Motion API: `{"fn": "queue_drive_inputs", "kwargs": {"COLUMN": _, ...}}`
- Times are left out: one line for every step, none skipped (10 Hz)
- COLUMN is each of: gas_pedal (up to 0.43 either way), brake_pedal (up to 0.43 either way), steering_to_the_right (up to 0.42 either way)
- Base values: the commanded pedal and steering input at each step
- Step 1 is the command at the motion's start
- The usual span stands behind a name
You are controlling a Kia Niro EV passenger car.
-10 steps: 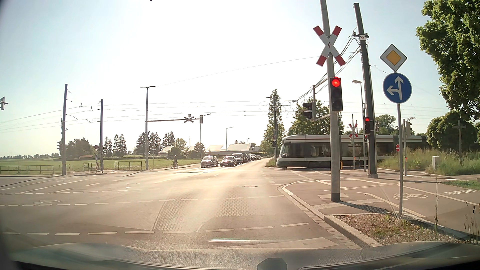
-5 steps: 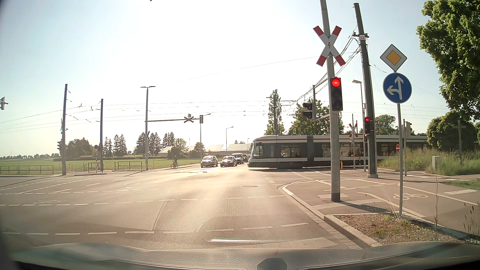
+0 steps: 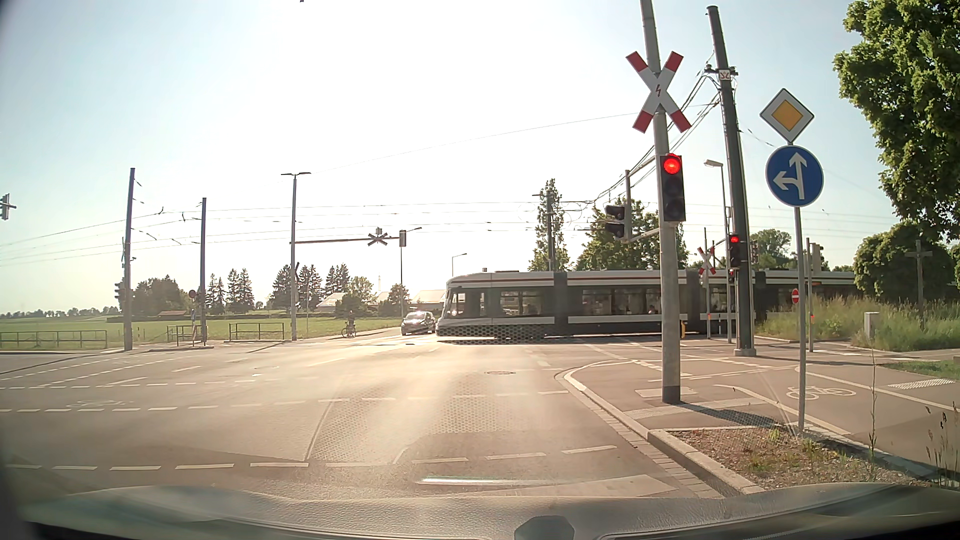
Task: Follow the waypoints while adhering to traffic rules and regulations
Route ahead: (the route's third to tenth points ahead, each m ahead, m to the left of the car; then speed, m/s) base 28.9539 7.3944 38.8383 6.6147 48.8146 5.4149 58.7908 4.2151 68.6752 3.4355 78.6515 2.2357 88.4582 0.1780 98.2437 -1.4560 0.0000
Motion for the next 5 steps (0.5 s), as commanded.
{"fn": "queue_drive_inputs", "kwargs": {"gas_pedal": 0.000, "brake_pedal": 0.323, "steering_to_the_right": -0.019}}
{"fn": "queue_drive_inputs", "kwargs": {"gas_pedal": 0.000, "brake_pedal": 0.317, "steering_to_the_right": -0.019}}
{"fn": "queue_drive_inputs", "kwargs": {"gas_pedal": 0.000, "brake_pedal": 0.323, "steering_to_the_right": -0.019}}
{"fn": "queue_drive_inputs", "kwargs": {"gas_pedal": 0.000, "brake_pedal": 0.323, "steering_to_the_right": -0.019}}
{"fn": "queue_drive_inputs", "kwargs": {"gas_pedal": 0.000, "brake_pedal": 0.323, "steering_to_the_right": -0.019}}
